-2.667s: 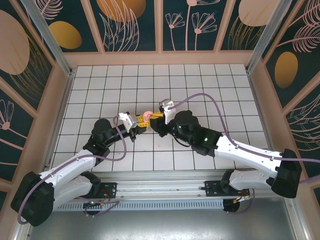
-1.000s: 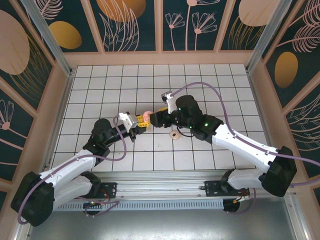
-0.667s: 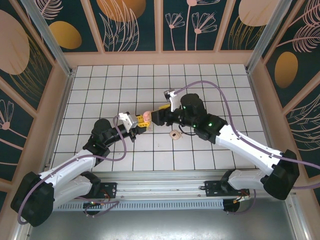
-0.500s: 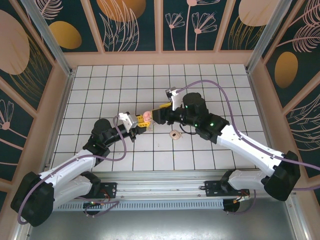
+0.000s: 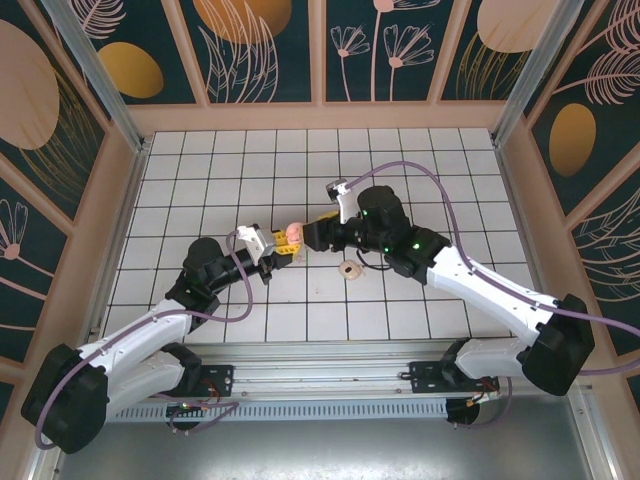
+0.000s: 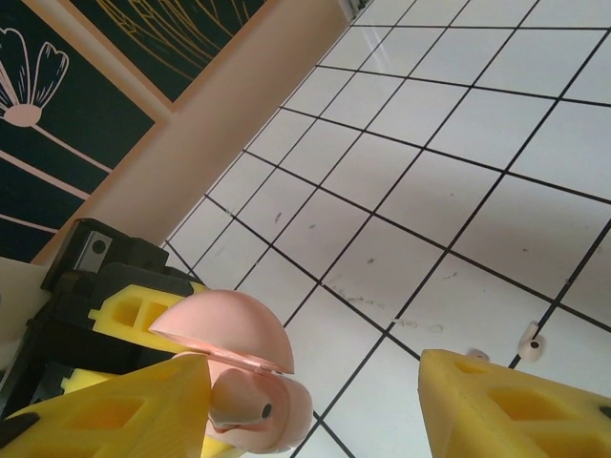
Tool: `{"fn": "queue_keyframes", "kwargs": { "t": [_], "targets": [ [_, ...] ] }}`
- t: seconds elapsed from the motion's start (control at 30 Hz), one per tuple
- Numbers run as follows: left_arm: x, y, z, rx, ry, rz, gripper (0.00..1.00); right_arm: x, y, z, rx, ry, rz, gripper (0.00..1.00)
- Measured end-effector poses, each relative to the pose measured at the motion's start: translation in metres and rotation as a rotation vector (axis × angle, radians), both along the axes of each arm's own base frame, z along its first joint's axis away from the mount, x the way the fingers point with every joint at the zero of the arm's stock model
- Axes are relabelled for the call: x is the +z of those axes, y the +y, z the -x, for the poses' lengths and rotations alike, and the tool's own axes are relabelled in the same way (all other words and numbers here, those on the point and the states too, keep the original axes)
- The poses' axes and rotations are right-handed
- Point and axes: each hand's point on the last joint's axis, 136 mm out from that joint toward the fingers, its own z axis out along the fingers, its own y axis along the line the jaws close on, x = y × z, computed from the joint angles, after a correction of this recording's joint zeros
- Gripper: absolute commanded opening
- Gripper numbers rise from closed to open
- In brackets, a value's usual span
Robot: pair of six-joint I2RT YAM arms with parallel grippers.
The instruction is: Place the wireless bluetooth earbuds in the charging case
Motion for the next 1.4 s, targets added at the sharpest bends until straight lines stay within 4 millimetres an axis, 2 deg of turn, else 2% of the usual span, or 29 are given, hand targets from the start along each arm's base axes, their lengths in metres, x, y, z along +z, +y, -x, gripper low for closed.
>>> {"fn": "queue_keyframes", "kwargs": {
  "t": [0.37,0.5,0.73,0.9,1.1,1.27,1.4],
  "targets": [
    [-0.012,0.0,0.001,0.0,0.042,-0.03,0.07,-0.018,-0.001,0.003,-0.017,0.053,0.002,0.56],
    [-0.011,0.0,0.001,-0.004,0.038,-0.028,0.08,-0.025,0.004,0.012,0.008,0.065,0.01,0.55],
    [-0.01,0.0,0.002,-0.004,0.036,-0.026,0.08,-0.024,0.005,0.011,0.007,0.058,0.003,0.58],
    [-0.007,0.001,0.0,0.007,0.025,-0.02,0.08,-0.018,-0.002,0.011,0.001,0.046,-0.016,0.59],
    [-0.004,0.007,-0.011,0.078,0.026,-0.005,0.08,0.003,-0.022,-0.004,-0.067,0.038,-0.049,0.57],
    [-0.011,0.016,-0.025,0.176,0.065,0.015,0.06,0.011,-0.022,-0.017,-0.091,0.073,-0.011,0.54],
    [-0.027,0.031,-0.038,0.299,0.118,0.019,0.05,-0.007,-0.01,-0.035,-0.109,0.141,0.081,0.52]
  ]
}}
